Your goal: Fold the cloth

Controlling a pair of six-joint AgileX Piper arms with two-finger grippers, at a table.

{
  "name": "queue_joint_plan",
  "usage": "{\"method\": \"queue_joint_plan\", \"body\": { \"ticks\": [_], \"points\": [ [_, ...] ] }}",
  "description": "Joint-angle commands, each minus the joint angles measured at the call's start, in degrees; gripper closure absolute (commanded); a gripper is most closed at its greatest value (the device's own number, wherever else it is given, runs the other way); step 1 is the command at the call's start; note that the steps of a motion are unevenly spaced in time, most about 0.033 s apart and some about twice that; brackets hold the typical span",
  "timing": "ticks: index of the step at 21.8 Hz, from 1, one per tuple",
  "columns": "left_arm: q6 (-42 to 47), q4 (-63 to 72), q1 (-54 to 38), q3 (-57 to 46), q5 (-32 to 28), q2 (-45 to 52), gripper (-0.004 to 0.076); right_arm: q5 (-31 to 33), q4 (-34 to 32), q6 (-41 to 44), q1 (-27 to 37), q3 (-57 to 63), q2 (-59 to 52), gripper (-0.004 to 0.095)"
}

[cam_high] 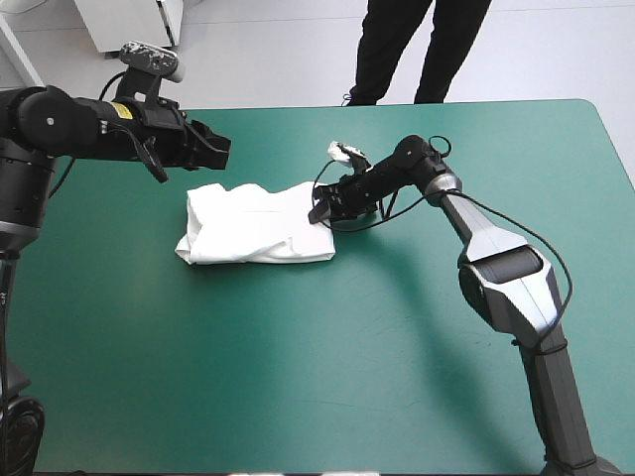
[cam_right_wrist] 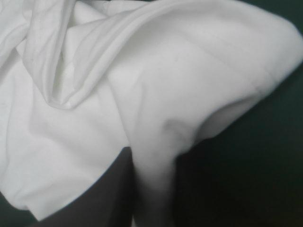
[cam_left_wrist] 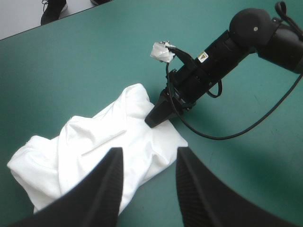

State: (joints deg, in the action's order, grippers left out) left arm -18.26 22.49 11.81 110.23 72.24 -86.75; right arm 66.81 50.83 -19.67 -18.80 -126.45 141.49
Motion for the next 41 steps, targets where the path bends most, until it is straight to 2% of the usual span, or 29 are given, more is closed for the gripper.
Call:
{"method": "queue_joint_plan", "body": {
  "ticks": [1, 3, 10, 16, 22, 25, 28, 29, 32, 38, 41],
  "points": [
    [0.2, 2.2, 0.0, 1.4, 1.5, 3.1, 0.0447, 1.5, 0.7, -2.5, -0.5, -1.3, -3.3, 0.0916],
    [0.2, 2.3, 0.0, 1.4, 1.5, 3.8, 0.0447, 2.4, -1.4, -2.5, -0.5, -1.3, -3.3, 0.0917],
    [0.3, 5.4, 0.0, 1.4, 1.5, 5.4, 0.0447, 2.9, -15.8, 2.8, 1.1, -1.3, -7.5, 0.0917],
    [0.4, 7.1, 0.0, 1.4, 1.6, 7.1, 0.0447, 3.0, -24.6, 3.9, 11.5, 4.4, -19.3, 0.0917],
    [0.2, 7.4, 0.0, 1.4, 1.6, 7.8, 0.0447, 3.0, -25.5, 3.1, 22.8, 15.5, -28.3, 0.0917],
    [0.0, 8.2, 0.0, 1.4, 1.6, 7.8, 0.0447, 3.0, -28.3, 0.7, 31.0, 24.8, -34.7, 0.0917],
    [-1.1, 9.8, 0.0, 1.4, 1.6, 7.8, 0.0447, 3.0, -29.0, -2.4, 36.2, 31.9, -39.0, 0.0917],
    [-1.4, 10.0, 0.0, 1.4, 1.6, 7.8, 0.0447, 3.0, -31.0, -3.2, 37.9, 34.6, -40.4, 0.0917],
    [-1.6, 12.7, 0.0, 1.4, 1.6, 7.8, 0.0447, 2.8, -35.7, -4.7, 41.1, 40.5, -43.0, 0.0917],
    [-2.5, 15.2, 0.0, 1.4, 1.6, 7.8, 0.0447, -1.3, -37.7, -5.1, 46.4, 45.0, -43.8, 0.0919],
    [-2.6, 15.6, 0.0, 1.4, 1.6, 7.8, 0.0447, -3.0, -37.9, -3.9, 46.8, 45.0, -43.8, 0.0918]
  ]
}}
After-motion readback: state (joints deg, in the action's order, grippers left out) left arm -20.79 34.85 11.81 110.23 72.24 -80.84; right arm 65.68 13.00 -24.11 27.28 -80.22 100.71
